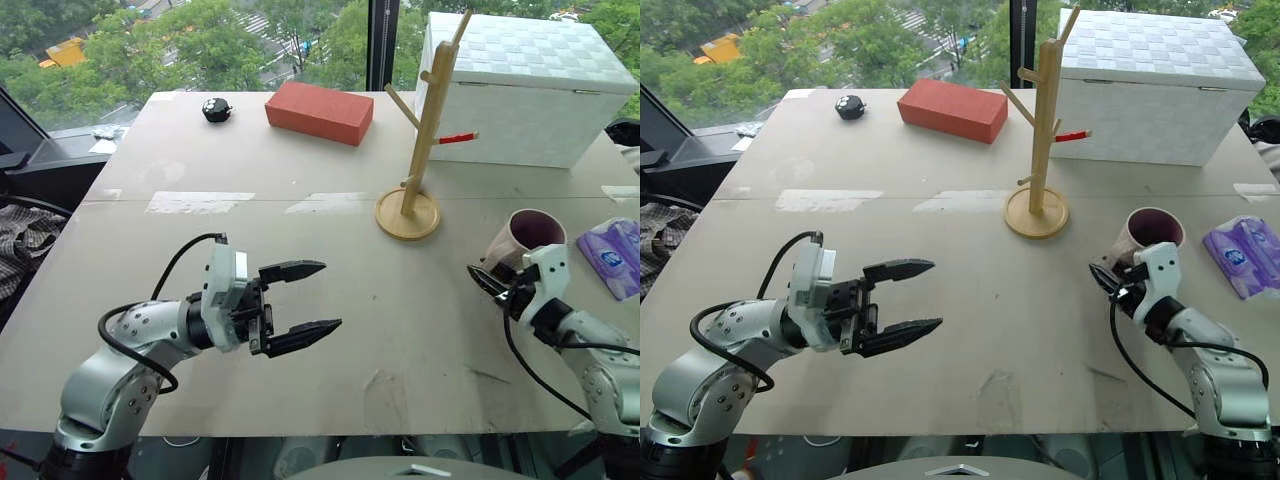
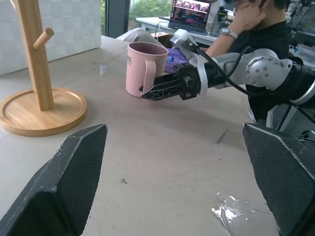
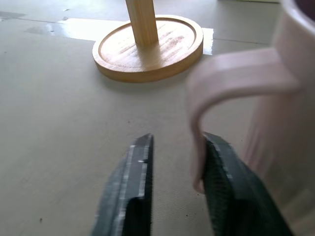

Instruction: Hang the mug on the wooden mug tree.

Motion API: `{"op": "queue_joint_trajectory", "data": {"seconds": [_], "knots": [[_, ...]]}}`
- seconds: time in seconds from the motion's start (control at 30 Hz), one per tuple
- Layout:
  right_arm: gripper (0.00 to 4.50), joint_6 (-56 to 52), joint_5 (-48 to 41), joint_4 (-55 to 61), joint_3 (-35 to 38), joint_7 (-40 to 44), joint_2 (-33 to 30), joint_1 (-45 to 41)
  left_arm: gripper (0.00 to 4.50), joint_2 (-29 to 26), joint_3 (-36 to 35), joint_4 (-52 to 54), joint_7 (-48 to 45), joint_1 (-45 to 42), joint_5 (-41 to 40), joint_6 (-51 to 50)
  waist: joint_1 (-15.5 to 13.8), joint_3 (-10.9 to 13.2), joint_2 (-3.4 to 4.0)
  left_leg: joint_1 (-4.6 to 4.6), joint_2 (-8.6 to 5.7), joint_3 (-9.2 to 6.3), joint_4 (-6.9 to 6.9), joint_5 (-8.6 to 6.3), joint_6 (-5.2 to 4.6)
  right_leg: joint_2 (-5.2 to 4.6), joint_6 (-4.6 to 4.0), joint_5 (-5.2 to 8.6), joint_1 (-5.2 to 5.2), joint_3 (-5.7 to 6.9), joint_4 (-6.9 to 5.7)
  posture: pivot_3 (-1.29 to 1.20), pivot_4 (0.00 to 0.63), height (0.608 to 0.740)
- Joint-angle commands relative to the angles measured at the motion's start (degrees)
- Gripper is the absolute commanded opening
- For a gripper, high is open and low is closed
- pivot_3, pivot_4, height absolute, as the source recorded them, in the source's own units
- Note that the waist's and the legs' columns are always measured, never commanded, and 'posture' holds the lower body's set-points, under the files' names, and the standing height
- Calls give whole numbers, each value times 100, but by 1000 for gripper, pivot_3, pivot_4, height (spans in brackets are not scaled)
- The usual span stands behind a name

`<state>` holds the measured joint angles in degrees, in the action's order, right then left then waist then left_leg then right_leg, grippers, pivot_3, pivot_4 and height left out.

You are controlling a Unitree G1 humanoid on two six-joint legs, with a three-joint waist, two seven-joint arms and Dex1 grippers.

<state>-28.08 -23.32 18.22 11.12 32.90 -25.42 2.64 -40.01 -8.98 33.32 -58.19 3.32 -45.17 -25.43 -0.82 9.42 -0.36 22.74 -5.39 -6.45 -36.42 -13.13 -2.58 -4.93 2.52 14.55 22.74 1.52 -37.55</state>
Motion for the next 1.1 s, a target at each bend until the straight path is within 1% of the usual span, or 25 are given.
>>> {"op": "queue_joint_trajectory", "data": {"seconds": [0.03, 0.27, 0.37, 0.43, 0.5, 0.57, 0.63, 0.73, 0.87, 1.0, 1.1], "knots": [[75, 278, 63, -78, -19, -46, 27, -153, 4500, -36, -178, 266, 57, 38, -72, 113, -1, 0, 0, 0, 0, 0, 0, 0, 0, 0, 0, 0, 1, 0, 0, 0, 150, 740], [75, 475, 115, -231, -82, 82, -97, -315, 4500, 0, -192, 273, 170, 130, -7, 181, 0, 0, 1, 0, 0, 1, 0, 0, 0, 0, 0, 0, 1, -1, -2, 0, 150, 740], [75, 455, 101, -55, -115, 326, -377, -442, 4500, 277, -192, 202, 547, 172, 512, 638, -1, 1, 1, 0, 0, 3, 0, 0, 0, 0, 0, -1, 0, -2, 0, 0, 150, 740], [75, 289, -46, 100, -76, 528, -642, -634, 4500, 628, -232, 56, 469, 228, 464, 1044, -4, 2, 3, 0, -1, 6, 0, 0, -1, -1, 1, -1, 0, -4, 1, 0, 150, 740], [75, 51, -262, 189, -13, 659, -844, -858, 4500, 759, -304, -13, 425, 353, 378, 1138, 16, 3, 3, 0, -1, 10, -1, 0, 0, -1, 2, -2, 0, -7, 3, 0, 150, 740], [75, -253, -390, 142, -10, 814, -1185, -1339, 4500, 556, -400, -34, 117, 540, 175, 975, 28, 4, 3, 0, 3, 13, -1, 0, -1, 0, 1, -2, 2, -8, 1, 0, 150, 740], [75, -605, -492, -90, -70, 1017, -1558, -2003, 4500, 390, -544, -54, -84, 719, -188, 752, 17, 11, 11, 1, 4, 14, 0, 0, -1, 1, 0, -1, 5, -8, -2, 0, 150, 740], [75, -818, -458, -585, -311, 1381, -1939, -2896, 4500, 326, -633, -18, -171, 928, -338, 707, 5, 15, 10, 2, 4, 14, 0, 0, -3, 0, -10, 5, 5, -4, 1, 0, 150, 740], [75, -909, -315, -1194, -705, 1883, -2242, -4002, 4500, 370, -664, 217, 36, 1092, -534, 604, 2, 18, 5, 9, 5, 13, 0, -1, -3, -2, -9, 3, 2, 1, 14, 0, 150, 740], [75, -959, -177, -1484, -1076, 2315, -2446, -4669, 4500, 467, -700, 442, 304, 1275, -659, 579, 0, 20, 6, 20, 4, 14, 3, -1, -3, -4, 0, -3, 2, 1, 42, 0, 150, 740], [75, -1064, -4, -1674, -1414, 2454, -2398, -5123, 4500, 638, -739, 795, 672, 1481, -749, 611, 20, 20, 6, 25, 4, 18, 4, 7, 11, -5, 3, -4, 2, -3, 60, 0, 150, 740]]}}
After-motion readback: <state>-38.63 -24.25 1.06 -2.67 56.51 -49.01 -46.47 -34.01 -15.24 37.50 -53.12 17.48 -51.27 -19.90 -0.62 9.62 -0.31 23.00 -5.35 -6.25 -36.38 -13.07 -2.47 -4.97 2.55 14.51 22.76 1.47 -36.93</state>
